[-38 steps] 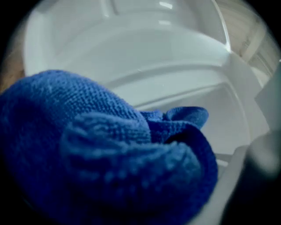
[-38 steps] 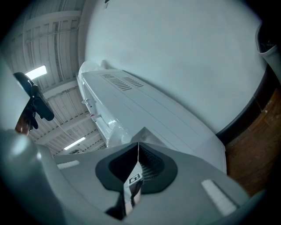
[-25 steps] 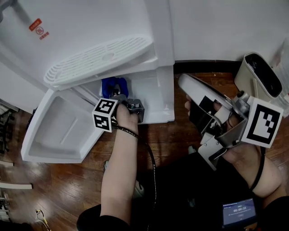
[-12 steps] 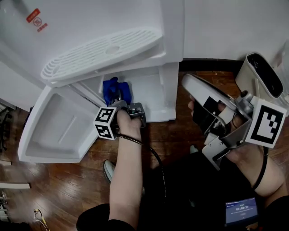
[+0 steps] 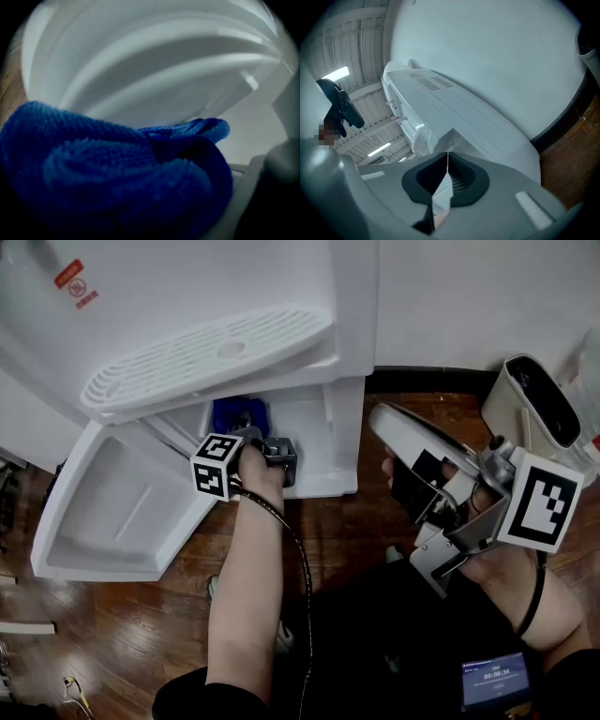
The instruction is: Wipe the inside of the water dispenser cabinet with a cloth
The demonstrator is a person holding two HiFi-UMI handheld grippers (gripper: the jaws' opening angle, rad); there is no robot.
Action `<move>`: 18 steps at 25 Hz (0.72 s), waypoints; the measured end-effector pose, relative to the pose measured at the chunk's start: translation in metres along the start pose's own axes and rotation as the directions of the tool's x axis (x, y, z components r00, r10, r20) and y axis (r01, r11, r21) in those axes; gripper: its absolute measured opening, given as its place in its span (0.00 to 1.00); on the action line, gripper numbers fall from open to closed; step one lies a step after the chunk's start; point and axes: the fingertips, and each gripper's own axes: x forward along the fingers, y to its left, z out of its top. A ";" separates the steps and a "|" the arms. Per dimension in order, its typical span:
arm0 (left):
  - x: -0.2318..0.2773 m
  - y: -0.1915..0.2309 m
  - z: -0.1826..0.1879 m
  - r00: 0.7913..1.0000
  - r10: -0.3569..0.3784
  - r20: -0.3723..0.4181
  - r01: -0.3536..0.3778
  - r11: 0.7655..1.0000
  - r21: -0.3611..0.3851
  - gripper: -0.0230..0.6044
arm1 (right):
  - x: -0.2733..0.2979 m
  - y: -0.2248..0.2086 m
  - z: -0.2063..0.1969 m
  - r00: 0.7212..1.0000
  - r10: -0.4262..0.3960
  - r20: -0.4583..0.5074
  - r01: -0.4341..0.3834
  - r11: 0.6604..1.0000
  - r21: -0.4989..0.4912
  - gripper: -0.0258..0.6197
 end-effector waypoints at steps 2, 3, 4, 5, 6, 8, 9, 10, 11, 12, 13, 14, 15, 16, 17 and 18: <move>0.008 -0.006 -0.009 0.999 0.008 -0.041 -0.007 0.999 0.036 0.29 | 0.000 0.000 -0.001 1.000 0.000 -0.005 0.000 1.000 -0.003 0.06; 0.011 -0.010 -0.015 0.998 0.014 -0.069 -0.009 0.996 0.085 0.29 | 0.000 0.001 -0.001 1.000 0.003 -0.005 -0.003 1.000 -0.004 0.06; 0.011 -0.016 -0.022 0.995 0.024 -0.102 -0.007 0.987 0.162 0.29 | 0.000 0.001 -0.001 1.000 0.006 -0.005 -0.006 1.000 -0.004 0.06; 0.010 -0.022 -0.030 0.990 0.037 -0.139 0.001 0.964 0.264 0.29 | 0.000 0.002 -0.002 1.000 0.010 -0.004 -0.010 1.000 -0.001 0.06; 0.007 -0.027 -0.040 0.982 0.057 -0.178 0.016 0.923 0.384 0.29 | -0.001 0.002 -0.002 1.000 0.012 -0.003 -0.012 1.000 0.003 0.06; 0.002 -0.032 -0.058 0.962 0.121 -0.245 0.066 0.769 0.636 0.29 | 0.000 0.003 -0.002 1.000 0.013 -0.003 -0.013 1.000 0.008 0.06; 0.000 -0.032 -0.065 0.952 0.159 -0.263 0.092 0.669 0.738 0.29 | 0.000 0.003 -0.002 1.000 0.013 -0.002 -0.013 1.000 0.009 0.06; 0.000 -0.032 -0.068 0.945 0.192 -0.264 0.110 0.575 0.811 0.29 | 0.000 0.004 -0.001 1.000 0.014 -0.001 -0.014 1.000 0.009 0.06; 0.002 -0.031 -0.066 0.944 0.217 -0.249 0.112 0.500 0.859 0.30 | 0.001 0.004 -0.001 1.000 0.017 0.000 -0.017 1.000 0.008 0.06; 0.005 -0.029 -0.059 0.947 0.235 -0.219 0.094 0.447 0.889 0.30 | 0.001 0.005 -0.001 1.000 0.020 0.000 -0.020 1.000 0.005 0.06; 0.008 -0.027 -0.048 0.953 0.248 -0.176 0.061 0.410 0.910 0.30 | 0.001 0.006 -0.001 1.000 0.023 -0.001 -0.023 1.000 0.002 0.06; 0.011 -0.026 -0.036 0.958 0.258 -0.129 0.022 0.382 0.924 0.30 | 0.001 0.007 -0.001 1.000 0.026 -0.003 -0.026 1.000 0.000 0.06; 0.014 -0.025 -0.027 0.959 0.267 -0.092 -0.011 0.362 0.932 0.30 | 0.002 0.008 -0.002 1.000 0.030 -0.006 -0.030 1.000 -0.001 0.06; 0.017 -0.022 -0.024 0.957 0.279 -0.076 -0.030 0.355 0.934 0.30 | 0.002 0.009 -0.002 0.999 0.033 -0.009 -0.033 0.999 -0.002 0.06; 0.018 -0.019 -0.025 0.953 0.293 -0.076 -0.035 0.357 0.934 0.30 | 0.002 0.009 -0.003 0.999 0.033 -0.013 -0.033 0.999 -0.002 0.06; 0.018 -0.017 -0.031 0.948 0.304 -0.093 -0.026 0.367 0.930 0.30 | 0.002 0.008 -0.003 0.999 0.033 -0.014 -0.033 0.999 0.000 0.06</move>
